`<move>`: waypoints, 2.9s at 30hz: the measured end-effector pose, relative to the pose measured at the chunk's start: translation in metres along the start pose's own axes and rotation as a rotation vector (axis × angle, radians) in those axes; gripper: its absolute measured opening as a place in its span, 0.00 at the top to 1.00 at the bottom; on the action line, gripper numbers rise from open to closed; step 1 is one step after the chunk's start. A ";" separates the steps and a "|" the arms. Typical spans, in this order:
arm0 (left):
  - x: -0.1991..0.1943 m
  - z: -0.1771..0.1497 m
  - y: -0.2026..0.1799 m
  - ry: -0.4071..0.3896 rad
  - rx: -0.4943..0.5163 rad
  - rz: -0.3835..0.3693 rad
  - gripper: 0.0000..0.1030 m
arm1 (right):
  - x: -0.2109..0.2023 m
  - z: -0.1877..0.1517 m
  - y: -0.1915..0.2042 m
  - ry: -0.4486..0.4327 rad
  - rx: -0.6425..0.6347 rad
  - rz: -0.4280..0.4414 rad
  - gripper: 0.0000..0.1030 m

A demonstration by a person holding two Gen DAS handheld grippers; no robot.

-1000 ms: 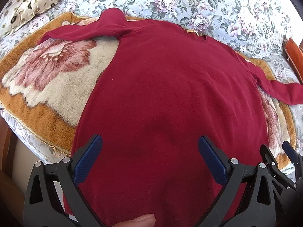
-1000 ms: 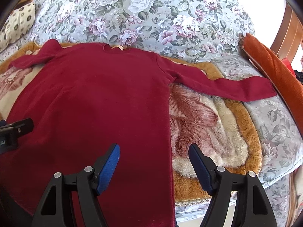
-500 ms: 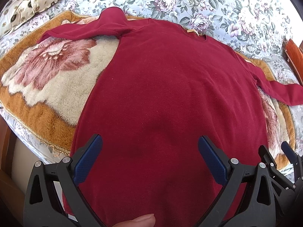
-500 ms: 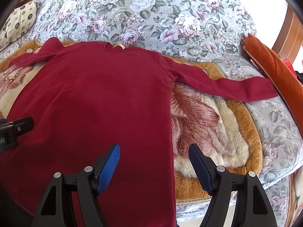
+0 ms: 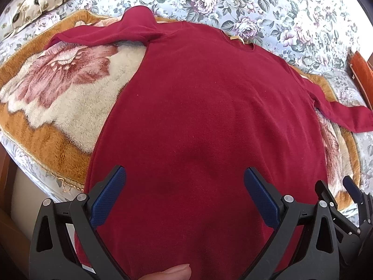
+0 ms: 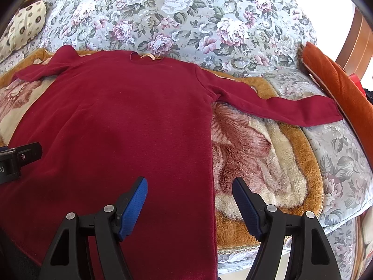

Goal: Fold small clothes

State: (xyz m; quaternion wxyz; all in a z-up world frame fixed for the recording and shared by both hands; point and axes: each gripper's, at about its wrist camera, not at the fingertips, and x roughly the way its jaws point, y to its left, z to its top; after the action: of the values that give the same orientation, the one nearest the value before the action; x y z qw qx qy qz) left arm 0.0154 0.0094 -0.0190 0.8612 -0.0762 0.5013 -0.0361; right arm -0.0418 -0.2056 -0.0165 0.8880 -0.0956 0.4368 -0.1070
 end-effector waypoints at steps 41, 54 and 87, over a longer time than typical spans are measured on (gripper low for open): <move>-0.008 0.148 0.197 -0.135 -0.139 -0.024 0.01 | -0.009 0.057 -0.015 -0.284 0.109 0.157 0.29; 0.069 0.215 0.352 -0.087 -0.819 -0.496 0.06 | -0.006 0.059 -0.005 -0.283 0.069 0.144 0.29; -0.016 0.249 0.041 -0.496 0.105 -0.336 0.95 | 0.002 0.056 -0.019 -0.262 0.153 0.159 0.29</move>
State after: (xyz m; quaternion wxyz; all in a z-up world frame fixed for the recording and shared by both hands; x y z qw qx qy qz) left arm 0.2231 0.0753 0.1087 0.9420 -0.1199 0.2536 -0.1840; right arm 0.0020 -0.2201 0.0207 0.9477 -0.0059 0.3142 -0.0558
